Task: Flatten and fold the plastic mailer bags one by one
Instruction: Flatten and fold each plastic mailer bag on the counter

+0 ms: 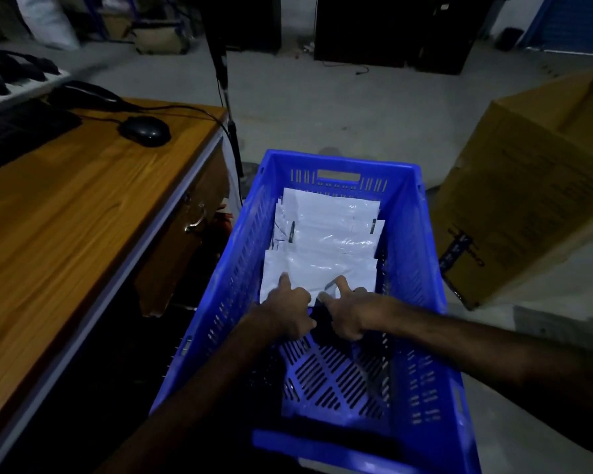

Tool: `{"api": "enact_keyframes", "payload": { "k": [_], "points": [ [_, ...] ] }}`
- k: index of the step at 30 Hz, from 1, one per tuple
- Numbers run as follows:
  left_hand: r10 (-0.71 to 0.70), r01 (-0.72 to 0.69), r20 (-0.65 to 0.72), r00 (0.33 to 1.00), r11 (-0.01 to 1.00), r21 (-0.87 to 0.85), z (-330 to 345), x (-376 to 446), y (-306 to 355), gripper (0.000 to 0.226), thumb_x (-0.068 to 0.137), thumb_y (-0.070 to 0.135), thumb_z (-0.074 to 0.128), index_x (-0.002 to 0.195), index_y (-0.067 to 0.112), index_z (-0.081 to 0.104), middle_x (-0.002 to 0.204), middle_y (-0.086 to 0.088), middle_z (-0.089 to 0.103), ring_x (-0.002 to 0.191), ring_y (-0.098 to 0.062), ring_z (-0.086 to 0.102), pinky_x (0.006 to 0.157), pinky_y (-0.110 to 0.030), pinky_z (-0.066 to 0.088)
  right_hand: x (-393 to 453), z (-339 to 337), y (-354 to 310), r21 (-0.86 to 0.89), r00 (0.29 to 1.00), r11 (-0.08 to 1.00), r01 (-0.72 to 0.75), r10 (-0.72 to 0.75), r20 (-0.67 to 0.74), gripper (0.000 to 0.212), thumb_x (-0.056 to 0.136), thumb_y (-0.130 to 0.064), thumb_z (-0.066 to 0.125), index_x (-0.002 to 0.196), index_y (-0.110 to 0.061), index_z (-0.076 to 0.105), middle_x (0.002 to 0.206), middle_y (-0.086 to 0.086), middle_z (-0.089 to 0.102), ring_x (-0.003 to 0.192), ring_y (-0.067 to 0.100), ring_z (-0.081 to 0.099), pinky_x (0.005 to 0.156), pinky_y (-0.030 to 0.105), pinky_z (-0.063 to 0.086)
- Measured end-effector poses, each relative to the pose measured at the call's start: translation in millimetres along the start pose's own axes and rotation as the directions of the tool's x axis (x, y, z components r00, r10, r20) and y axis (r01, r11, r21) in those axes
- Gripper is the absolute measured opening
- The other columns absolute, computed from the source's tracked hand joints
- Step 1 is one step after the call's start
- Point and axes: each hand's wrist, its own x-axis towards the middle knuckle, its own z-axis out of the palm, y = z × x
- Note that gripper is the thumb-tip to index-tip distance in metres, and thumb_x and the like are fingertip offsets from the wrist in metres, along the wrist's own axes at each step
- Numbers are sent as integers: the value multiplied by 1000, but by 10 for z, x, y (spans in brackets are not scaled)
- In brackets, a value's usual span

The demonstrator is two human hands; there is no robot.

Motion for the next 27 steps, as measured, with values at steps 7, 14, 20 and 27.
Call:
{"api": "enact_keyframes", "payload": {
  "k": [7,14,20,27],
  "points": [
    [-34,32,23,999,994,105,29,210,38,90,77,63,61,153,22,35,170,-23,-12,156,-45,12,118,-62,31,85,-11,30,-1,998,999,-33,33,-45,88,90,1,62,162,-24,18,160,11,3,124,37,49,74,36,45],
    [3,1,-18,1000,980,201,-116,296,-26,83,103,42,58,165,37,5,169,-9,-27,156,-49,0,124,-60,21,222,-62,97,13,996,998,-66,67,-60,78,104,-36,57,164,-22,8,164,10,-8,140,46,34,107,50,45],
    [29,-26,-12,999,980,195,-115,205,-94,81,101,43,60,166,35,11,170,-10,-23,156,-46,8,125,-56,21,126,-59,103,32,998,999,-14,16,-58,72,101,-39,62,159,-23,23,164,14,-1,134,44,43,101,48,49],
    [89,-86,-12,996,983,162,-170,7,-152,70,97,43,63,159,23,35,171,-18,6,151,-39,32,118,-47,36,-140,9,70,116,992,989,94,-83,-95,53,100,-44,61,144,-18,44,150,8,30,117,32,58,96,42,53]
  ]
}}
